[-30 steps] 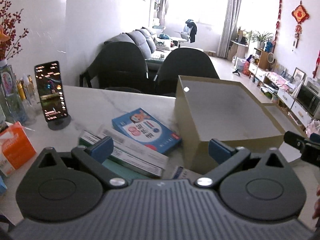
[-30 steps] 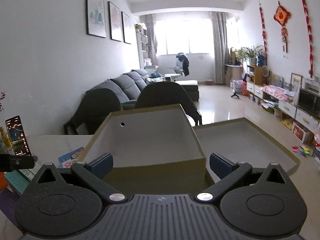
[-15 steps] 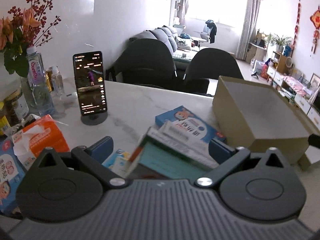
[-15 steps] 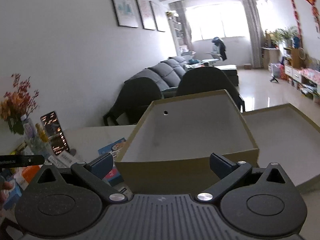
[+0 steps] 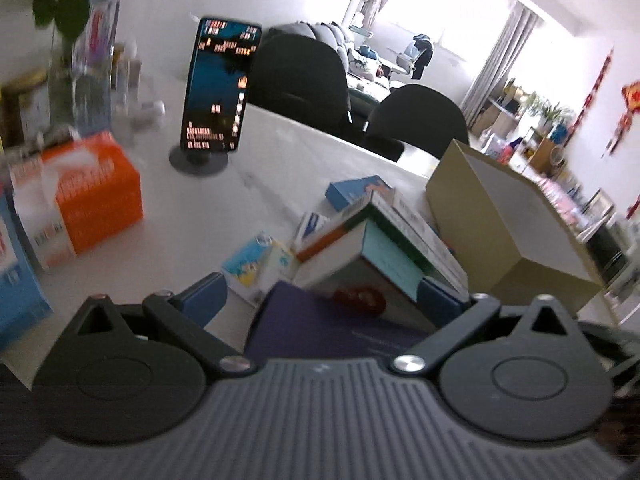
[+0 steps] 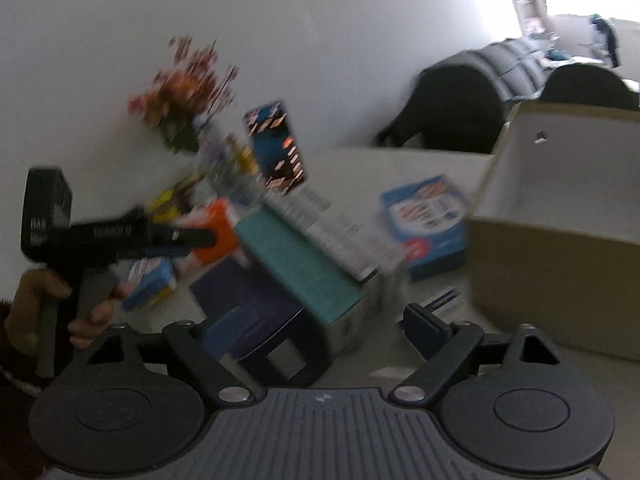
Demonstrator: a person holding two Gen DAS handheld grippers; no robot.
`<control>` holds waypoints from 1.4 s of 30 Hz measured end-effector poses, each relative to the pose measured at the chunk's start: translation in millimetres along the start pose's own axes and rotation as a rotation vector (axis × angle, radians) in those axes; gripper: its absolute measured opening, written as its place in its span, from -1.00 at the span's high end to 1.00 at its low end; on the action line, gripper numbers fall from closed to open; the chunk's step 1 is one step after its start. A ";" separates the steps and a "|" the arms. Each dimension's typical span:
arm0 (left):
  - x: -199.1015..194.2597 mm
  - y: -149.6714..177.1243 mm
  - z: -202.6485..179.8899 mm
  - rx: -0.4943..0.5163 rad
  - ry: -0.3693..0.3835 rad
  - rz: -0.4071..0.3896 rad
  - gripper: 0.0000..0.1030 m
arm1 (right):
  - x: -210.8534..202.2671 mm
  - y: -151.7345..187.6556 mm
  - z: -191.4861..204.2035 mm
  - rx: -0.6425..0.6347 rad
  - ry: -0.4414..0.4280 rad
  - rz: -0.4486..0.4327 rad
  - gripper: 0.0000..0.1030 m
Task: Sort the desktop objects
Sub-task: 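Move the right tool toward the purple medicine box among the stacked boxes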
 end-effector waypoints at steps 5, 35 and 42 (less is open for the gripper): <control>3.2 5.4 4.6 -0.040 0.064 0.027 -0.94 | 19.6 6.8 18.2 -0.028 -0.086 0.048 -0.68; 15.6 15.3 24.6 -0.043 0.067 0.064 -0.93 | 75.8 4.2 59.5 -0.234 -0.099 0.138 -0.63; 8.0 24.8 18.6 -0.014 0.101 0.108 -0.93 | 68.1 6.3 67.8 -0.318 -0.099 0.227 -0.55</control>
Point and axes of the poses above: each gripper's, at about its wrist camera, not at the fingertips, and x roughly the way its jaws point, z to its left, y to its underside, the point moved 7 cm from there along x, roughly the way its jaws point, and after that the axes turned 6 degrees about -x, right-handed, at the moved point
